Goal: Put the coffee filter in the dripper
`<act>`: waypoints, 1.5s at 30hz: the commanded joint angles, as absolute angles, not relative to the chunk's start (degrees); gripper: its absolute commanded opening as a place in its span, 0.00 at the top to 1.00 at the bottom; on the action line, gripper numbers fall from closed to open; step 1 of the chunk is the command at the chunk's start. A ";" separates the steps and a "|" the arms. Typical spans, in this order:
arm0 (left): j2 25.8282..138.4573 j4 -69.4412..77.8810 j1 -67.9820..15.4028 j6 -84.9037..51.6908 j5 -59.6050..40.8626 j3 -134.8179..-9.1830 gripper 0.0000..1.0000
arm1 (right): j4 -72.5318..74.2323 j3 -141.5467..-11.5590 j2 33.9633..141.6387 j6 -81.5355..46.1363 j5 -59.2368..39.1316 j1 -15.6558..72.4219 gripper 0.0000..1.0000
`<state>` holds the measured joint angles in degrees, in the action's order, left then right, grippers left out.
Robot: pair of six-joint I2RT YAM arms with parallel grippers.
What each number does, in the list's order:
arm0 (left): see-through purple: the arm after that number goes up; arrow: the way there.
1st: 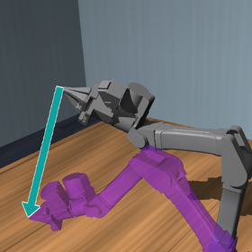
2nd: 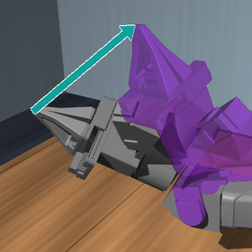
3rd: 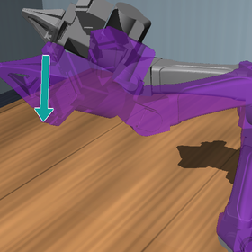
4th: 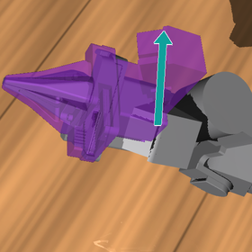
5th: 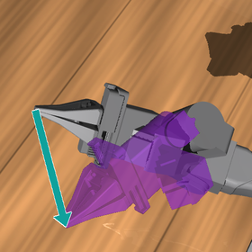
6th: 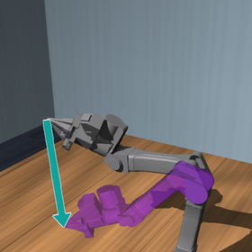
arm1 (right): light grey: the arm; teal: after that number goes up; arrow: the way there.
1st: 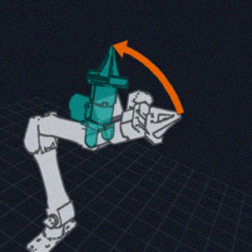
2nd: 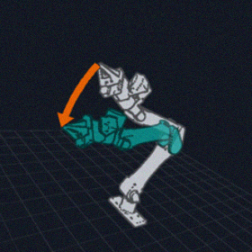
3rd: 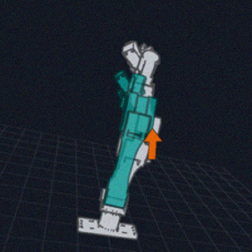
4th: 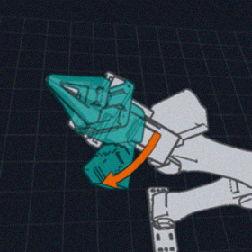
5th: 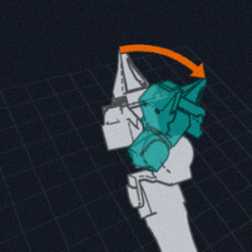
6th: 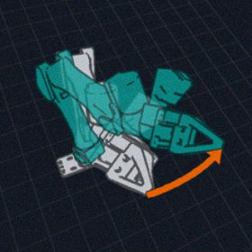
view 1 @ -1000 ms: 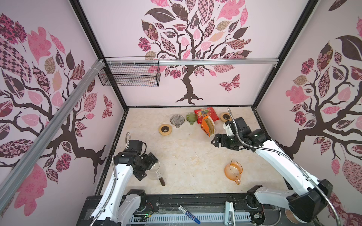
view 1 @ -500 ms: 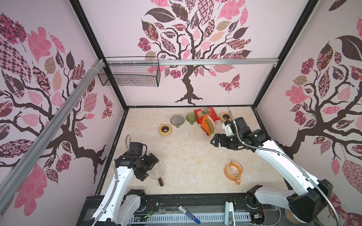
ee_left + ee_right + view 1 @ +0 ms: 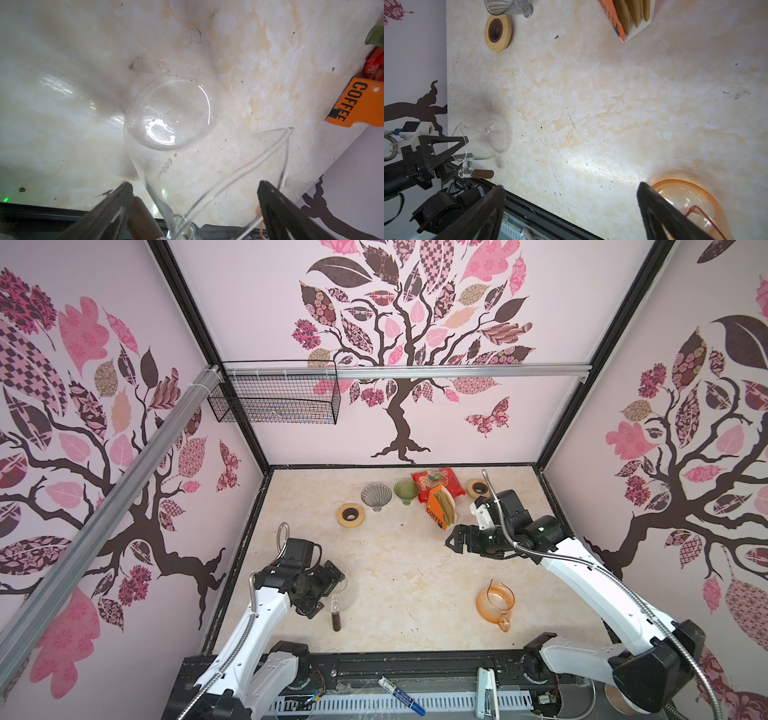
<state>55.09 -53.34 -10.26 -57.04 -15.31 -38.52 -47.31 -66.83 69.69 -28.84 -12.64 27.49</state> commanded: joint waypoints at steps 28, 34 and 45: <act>79.23 -34.10 -28.94 -67.02 -11.19 -51.84 0.03 | -46.50 -70.70 71.15 -26.35 -8.38 27.84 0.00; 83.72 -33.55 -32.10 -67.46 -11.08 -56.28 0.03 | -46.81 -71.96 71.72 -25.84 -7.35 27.82 0.00; 78.20 -38.20 -32.06 -65.37 -7.31 -54.38 0.03 | -46.83 -71.87 71.49 -25.75 -7.03 27.80 0.00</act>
<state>80.60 -36.45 -32.03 -66.35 -9.76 -53.69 -46.74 -69.91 70.78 -26.72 -7.68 27.49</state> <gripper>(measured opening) 0.972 0.998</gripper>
